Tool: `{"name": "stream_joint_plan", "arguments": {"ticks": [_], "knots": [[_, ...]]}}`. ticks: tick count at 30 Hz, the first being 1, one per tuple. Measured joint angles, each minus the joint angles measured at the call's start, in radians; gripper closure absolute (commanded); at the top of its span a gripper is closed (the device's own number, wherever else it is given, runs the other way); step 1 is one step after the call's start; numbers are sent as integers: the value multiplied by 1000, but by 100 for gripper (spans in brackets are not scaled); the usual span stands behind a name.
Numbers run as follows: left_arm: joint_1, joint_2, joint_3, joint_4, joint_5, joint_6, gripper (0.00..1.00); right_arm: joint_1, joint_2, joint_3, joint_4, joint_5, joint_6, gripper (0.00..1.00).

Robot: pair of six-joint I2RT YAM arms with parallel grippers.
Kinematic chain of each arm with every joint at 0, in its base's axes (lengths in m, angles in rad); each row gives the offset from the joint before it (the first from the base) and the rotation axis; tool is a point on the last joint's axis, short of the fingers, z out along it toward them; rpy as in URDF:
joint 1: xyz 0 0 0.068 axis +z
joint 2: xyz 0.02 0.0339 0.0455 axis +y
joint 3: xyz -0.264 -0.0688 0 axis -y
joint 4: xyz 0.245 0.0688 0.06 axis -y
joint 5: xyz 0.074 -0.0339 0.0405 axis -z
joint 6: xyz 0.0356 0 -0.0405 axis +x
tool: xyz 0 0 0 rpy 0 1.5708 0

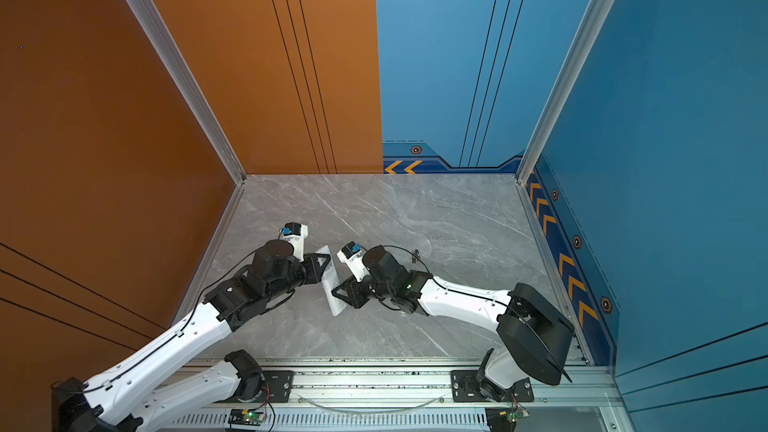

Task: Load the batteries into the remote control
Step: 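Bring the right gripper to the battery cover tab of the upright remote, then pinch the cover tab with the right gripper and pull the cover off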

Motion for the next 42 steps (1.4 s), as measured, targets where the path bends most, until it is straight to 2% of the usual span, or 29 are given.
{"name": "stream_joint_plan", "arguments": {"ticks": [42], "knots": [[19, -10, -10, 2, 8, 0, 100, 0, 0, 2, 0, 1, 0, 75]]}}
